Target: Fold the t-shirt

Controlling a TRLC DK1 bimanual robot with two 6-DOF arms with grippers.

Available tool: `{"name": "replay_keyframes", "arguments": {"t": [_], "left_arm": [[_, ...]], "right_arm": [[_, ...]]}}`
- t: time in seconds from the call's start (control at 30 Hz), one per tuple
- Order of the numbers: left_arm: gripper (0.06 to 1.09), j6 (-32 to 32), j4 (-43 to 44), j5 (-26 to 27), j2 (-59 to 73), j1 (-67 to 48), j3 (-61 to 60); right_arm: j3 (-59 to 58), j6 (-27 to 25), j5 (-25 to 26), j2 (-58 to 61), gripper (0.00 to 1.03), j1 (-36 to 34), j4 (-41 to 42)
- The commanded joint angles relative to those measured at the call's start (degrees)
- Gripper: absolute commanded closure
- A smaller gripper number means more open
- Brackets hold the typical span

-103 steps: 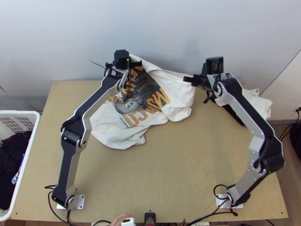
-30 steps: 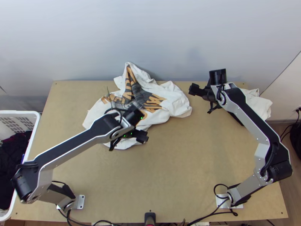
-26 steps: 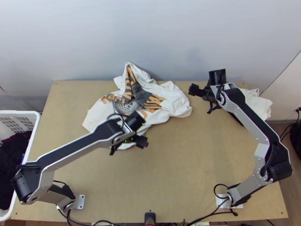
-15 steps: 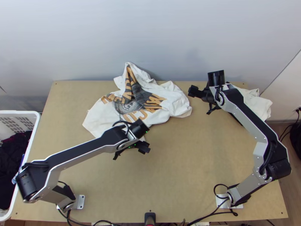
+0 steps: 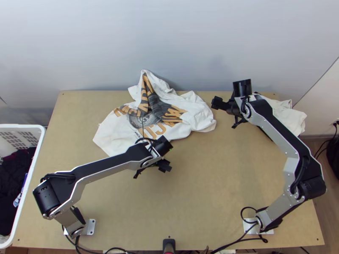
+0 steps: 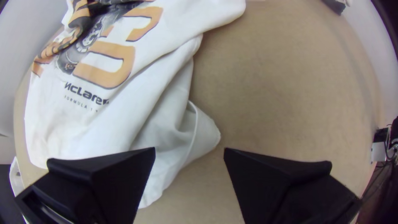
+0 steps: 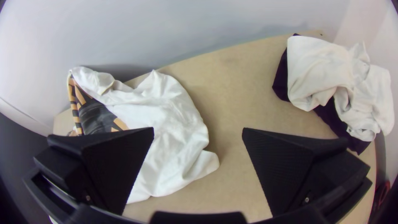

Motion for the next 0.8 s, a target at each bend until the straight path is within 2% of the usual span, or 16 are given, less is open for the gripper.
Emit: {"name": "replay_keyframes", "arguments": {"t": [0.0,0.03,0.13,0.17,0.27,0.77], "left_arm": [[0.53,1.17,3.08,-0.43,1.43,0.23,-1.69],[0.61,1.79,3.96,-0.52,1.34,0.23,-2.13],[0.96,2.93,4.23,-0.60,1.43,0.49,-2.04],[1.05,3.37,4.14,-0.60,1.17,0.41,-1.87],[1.04,3.89,4.05,-0.69,-0.06,0.49,-1.78],[1.04,4.86,1.15,-0.78,-8.24,7.61,-1.69]], "right_arm": [[1.47,-0.12,-0.08,1.27,0.04,0.27,-0.20],[1.82,-0.12,-0.35,1.62,0.04,0.62,-0.82],[1.73,-0.03,-2.19,2.76,0.04,1.67,-1.96],[1.47,-0.12,-2.63,3.29,0.04,2.03,-1.96],[0.85,-0.12,-4.74,5.40,0.04,2.29,-1.96],[-2.31,-4.52,-4.74,10.41,0.04,4.84,-1.87]]}}
